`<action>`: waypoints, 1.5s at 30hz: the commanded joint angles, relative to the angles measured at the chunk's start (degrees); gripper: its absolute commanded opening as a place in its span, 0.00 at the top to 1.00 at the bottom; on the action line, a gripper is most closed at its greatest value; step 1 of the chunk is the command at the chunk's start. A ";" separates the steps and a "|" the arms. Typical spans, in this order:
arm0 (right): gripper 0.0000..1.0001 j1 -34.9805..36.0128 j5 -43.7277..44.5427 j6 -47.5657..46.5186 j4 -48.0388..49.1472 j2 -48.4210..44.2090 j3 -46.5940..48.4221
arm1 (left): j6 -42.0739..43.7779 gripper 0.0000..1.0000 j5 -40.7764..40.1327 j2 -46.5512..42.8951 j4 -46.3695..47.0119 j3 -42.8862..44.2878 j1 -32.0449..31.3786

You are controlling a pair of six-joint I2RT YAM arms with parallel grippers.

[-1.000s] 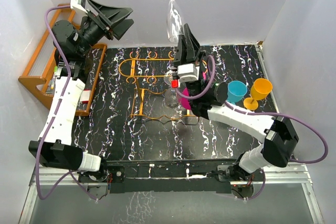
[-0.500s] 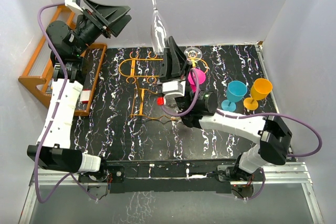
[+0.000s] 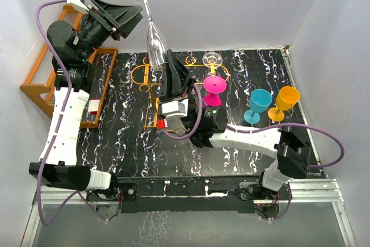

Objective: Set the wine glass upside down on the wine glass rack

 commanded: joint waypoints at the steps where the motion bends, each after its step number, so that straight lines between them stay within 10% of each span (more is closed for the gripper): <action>1: 0.92 0.71 -0.21 -1.32 3.18 0.98 3.94 | 1.39 0.44 0.24 -2.15 -0.58 -1.41 -0.13; 20: 0.92 1.20 1.79 -2.47 -0.15 6.39 8.66 | 1.36 0.74 2.13 -3.35 1.33 -4.28 -0.38; 26: 0.92 1.20 1.71 -2.42 -0.16 6.05 7.46 | 1.11 1.00 2.54 -3.11 2.77 -4.42 -0.40; 33: 0.91 1.15 -0.76 -0.60 -0.61 3.40 2.34 | 1.29 1.00 5.58 -2.32 7.24 -3.53 -0.40; 45: 0.02 1.62 -5.84 3.52 -4.36 -3.00 -6.18 | 22.95 1.00 7.54 -1.89 -5.26 6.10 -0.40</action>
